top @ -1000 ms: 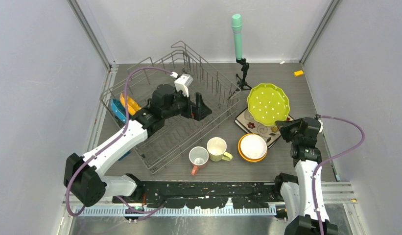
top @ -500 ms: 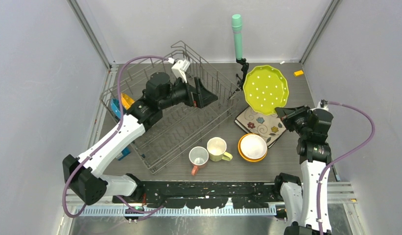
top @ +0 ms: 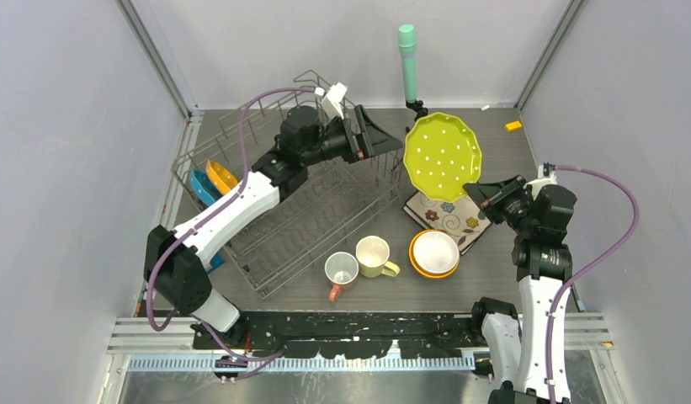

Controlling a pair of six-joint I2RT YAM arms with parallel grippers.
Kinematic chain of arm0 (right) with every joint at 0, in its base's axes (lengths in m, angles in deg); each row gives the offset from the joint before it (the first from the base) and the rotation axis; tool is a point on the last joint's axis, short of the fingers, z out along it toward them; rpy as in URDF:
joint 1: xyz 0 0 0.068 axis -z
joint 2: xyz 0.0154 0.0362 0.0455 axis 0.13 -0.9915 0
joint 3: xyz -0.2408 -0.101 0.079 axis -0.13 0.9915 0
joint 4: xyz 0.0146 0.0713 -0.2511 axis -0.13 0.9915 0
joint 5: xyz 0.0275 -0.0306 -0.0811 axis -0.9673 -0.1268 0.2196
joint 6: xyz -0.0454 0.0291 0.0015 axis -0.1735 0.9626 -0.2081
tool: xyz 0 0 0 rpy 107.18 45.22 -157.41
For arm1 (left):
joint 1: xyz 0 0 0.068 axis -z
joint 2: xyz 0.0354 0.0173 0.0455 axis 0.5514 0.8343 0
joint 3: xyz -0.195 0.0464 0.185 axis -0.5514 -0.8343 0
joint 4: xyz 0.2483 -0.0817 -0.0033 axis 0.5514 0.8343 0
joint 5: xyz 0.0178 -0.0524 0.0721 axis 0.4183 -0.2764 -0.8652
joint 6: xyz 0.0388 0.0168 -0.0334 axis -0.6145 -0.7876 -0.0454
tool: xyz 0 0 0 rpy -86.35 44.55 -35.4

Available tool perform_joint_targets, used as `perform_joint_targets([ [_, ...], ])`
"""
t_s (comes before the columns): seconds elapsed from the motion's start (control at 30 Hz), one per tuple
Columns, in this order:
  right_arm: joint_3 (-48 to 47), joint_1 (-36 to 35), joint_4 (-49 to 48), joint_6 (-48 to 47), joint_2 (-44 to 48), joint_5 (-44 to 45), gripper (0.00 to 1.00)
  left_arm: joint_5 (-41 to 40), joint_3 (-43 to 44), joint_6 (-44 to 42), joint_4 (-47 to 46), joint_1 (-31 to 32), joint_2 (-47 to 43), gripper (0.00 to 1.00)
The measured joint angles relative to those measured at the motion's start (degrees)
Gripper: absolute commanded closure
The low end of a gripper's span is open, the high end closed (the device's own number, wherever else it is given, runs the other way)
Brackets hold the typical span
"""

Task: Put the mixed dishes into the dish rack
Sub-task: Pick up the plate at the center of the board, then insert the plate into the dish rack.

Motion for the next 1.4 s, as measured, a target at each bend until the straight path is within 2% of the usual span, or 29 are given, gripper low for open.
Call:
perform_joint_targets([
  [0.13, 0.0, 0.0, -0.1, -0.1, 0.0, -1.4, 1.00, 0.1, 6.1, -0.2, 1.0, 1.5, 3.8, 0.08],
  [0.3, 0.0, 0.0, -0.8, -0.1, -0.1, -3.0, 1.00, 0.5, 14.0, -2.7, 4.9, 3.2, 8.0, 0.16],
  [0.57, 0.0, -0.1, -2.6, -0.1, -0.1, -4.6, 1.00, 0.8, 17.7, -6.0, 12.2, 5.0, 11.3, 0.31],
  [0.93, 0.0, -0.4, -3.1, -0.6, -0.4, -5.8, 0.99, -1.3, 22.8, -10.7, 20.3, 6.8, 13.7, 0.67],
  [1.07, 0.0, -0.5, -3.1, -2.0, -0.4, -6.0, 0.99, -2.7, 23.1, -11.5, 21.7, 7.4, 13.8, 0.92],
  [1.1, 0.0, -0.5, -3.4, -2.3, -0.4, -6.2, 1.00, -3.8, 23.2, -12.1, 22.3, 7.4, 13.9, 0.96],
  [1.17, 0.0, -0.8, -3.7, -2.9, -0.4, -6.4, 1.00, -3.4, 23.4, -11.7, 22.8, 7.3, 14.2, 1.00],
  [1.4, 0.0, -0.9, -3.7, -3.3, -1.3, -6.4, 0.99, -4.6, 23.5, -12.5, 23.2, 7.7, 14.3, 1.00],
])
